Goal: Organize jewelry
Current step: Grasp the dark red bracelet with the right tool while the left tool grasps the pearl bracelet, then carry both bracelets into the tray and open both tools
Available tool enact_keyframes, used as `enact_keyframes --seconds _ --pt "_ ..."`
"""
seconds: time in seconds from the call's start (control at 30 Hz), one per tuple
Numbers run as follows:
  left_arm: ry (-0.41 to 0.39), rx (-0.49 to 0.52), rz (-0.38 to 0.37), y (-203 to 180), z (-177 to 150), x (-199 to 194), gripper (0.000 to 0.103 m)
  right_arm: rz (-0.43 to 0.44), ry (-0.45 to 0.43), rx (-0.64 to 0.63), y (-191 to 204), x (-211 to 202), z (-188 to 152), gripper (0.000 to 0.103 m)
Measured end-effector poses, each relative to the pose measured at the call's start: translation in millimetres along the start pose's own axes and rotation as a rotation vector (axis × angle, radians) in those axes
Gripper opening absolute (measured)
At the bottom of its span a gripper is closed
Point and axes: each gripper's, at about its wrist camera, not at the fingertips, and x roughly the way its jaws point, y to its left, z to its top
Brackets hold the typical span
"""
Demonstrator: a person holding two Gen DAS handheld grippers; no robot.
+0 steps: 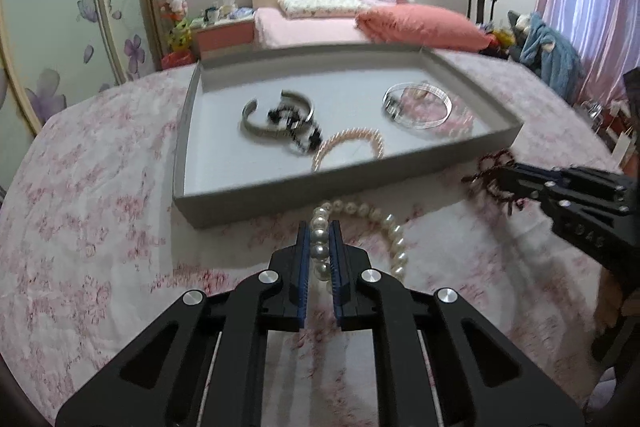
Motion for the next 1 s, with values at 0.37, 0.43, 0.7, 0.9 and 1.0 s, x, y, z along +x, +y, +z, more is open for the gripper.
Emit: enact_keyframes --seconds 0.37,0.43,0.7,0.9,1.0 --pt "-0.118 -0.047 -0.135 -3 16 -23 0.010 0.054 -0.128 0.027 1 -24 15 0.011" --pt "-0.133 -0.053 -0.146 -4 17 -27 0.010 0.055 -0.143 0.030 2 -28 17 0.011" --pt "-0.222 -0.098 -0.180 5 24 -50 0.010 0.041 -0.203 0.022 5 -42 21 0.011" --pt "-0.286 -0.129 -0.149 12 24 -70 0.010 0.026 -0.267 0.008 15 -60 22 0.011" --pt "-0.326 -0.128 -0.107 12 22 -80 0.010 0.018 -0.303 -0.002 21 -69 23 0.011"
